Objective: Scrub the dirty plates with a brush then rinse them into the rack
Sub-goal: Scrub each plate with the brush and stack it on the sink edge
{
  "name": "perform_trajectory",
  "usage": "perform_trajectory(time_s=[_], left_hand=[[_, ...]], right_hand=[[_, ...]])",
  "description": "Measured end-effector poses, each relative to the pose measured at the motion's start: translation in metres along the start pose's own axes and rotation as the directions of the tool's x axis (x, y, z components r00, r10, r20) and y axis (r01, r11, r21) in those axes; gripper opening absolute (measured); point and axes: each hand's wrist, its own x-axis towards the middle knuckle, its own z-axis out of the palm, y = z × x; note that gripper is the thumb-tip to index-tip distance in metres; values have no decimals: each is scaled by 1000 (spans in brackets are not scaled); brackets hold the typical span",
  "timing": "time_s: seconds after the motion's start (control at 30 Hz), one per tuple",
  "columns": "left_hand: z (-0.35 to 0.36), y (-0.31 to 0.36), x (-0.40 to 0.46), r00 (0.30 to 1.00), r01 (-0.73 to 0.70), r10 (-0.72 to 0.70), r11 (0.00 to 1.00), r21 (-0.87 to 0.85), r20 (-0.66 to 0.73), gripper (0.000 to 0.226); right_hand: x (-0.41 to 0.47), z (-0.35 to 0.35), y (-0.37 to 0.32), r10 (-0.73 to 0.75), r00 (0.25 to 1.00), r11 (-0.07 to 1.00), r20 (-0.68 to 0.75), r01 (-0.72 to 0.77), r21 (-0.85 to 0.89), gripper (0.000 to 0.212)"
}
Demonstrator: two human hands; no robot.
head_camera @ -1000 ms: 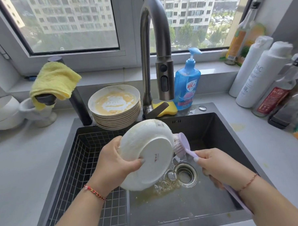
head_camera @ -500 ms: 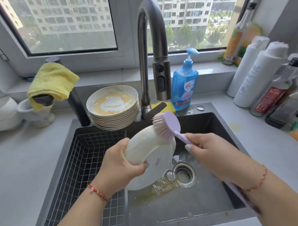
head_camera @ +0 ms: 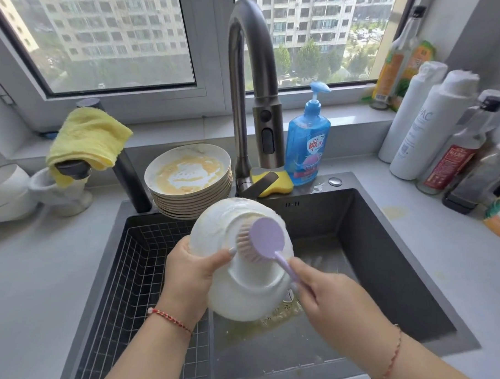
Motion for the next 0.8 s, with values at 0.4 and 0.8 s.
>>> perform_trajectory(time_s=[0.4, 0.8], left_hand=[[1, -4, -3, 998, -2, 5, 999, -45, 68, 84], [-9, 1, 5, 1000, -26, 24, 989, -143, -16, 72]], right_hand=[[13, -7, -2, -36, 998, 998, -43, 34, -53, 50], [-2, -9, 1, 38, 997, 993, 66, -30, -116, 51]])
